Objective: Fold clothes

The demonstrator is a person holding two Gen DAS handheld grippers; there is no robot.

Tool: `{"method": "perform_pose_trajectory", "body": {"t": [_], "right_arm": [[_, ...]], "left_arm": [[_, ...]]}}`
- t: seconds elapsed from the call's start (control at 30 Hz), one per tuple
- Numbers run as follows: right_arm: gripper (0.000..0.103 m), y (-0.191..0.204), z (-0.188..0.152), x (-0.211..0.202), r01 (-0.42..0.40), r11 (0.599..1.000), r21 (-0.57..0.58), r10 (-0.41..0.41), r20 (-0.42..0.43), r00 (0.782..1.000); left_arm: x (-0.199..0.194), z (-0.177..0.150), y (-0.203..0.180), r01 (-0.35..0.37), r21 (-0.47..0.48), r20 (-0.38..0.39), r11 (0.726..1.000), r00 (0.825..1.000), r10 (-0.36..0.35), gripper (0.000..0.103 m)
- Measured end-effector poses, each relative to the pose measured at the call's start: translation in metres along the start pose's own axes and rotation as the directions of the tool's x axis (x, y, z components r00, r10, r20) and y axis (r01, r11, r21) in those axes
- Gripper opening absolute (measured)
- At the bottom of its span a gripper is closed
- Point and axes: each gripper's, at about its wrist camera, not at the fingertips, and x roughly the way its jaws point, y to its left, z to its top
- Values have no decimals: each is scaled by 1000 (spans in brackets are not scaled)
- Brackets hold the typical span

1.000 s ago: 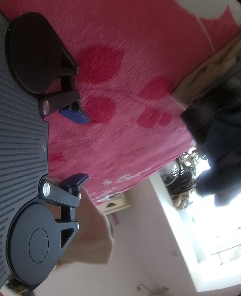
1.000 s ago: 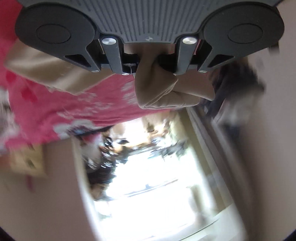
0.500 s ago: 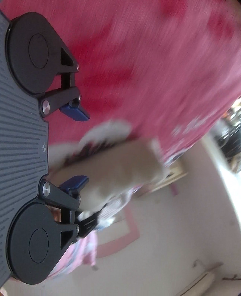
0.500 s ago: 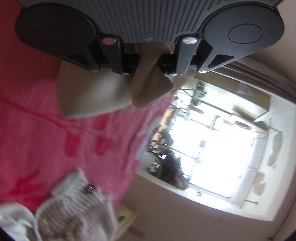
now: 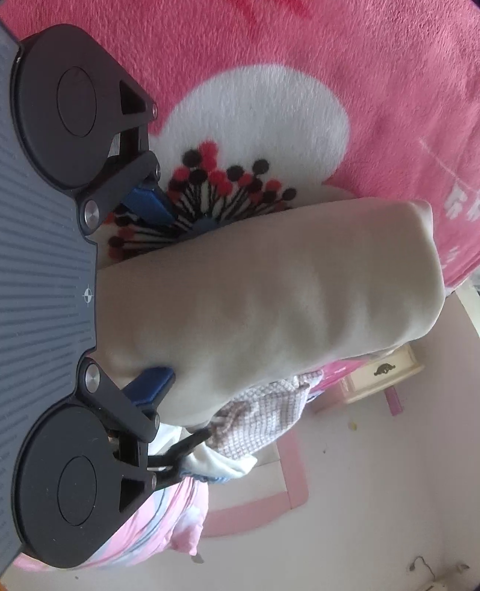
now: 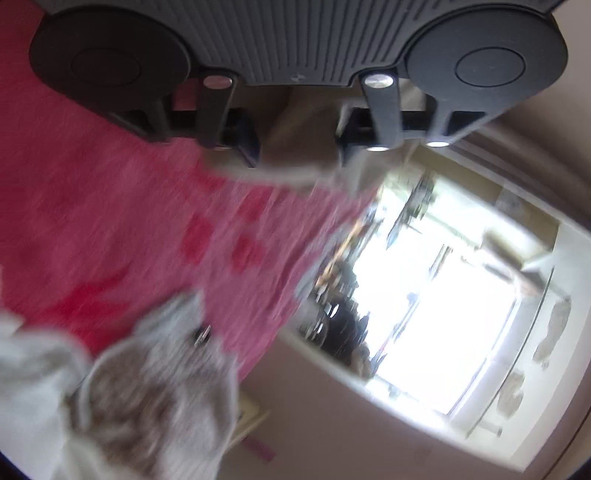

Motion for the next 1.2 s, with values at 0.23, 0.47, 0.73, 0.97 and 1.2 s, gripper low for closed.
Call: {"method": "perform_pose_trajectory", "body": {"t": [0.23, 0.47, 0.73, 0.97, 1.2], "right_arm": [[82, -49, -10, -14, -48, 949, 311, 84, -104, 991], [103, -27, -20, 26, -107, 940, 325, 180, -204, 962], [102, -7, -24, 59, 43, 974, 221, 23, -291, 957], [96, 12, -9, 20, 207, 965, 160, -162, -254, 954], [103, 4, -17, 46, 226, 958, 179, -158, -327, 932]], "left_arm": [[3, -6, -1, 30, 3, 4, 1000, 1000, -30, 90], [19, -5, -4, 22, 8, 4, 1000, 1000, -22, 99], [25, -6, -15, -47, -11, 29, 999, 998, 47, 82], [30, 4, -13, -39, -43, -9, 998, 999, 38, 82], [38, 6, -17, -36, -35, -24, 999, 999, 35, 97]]}}
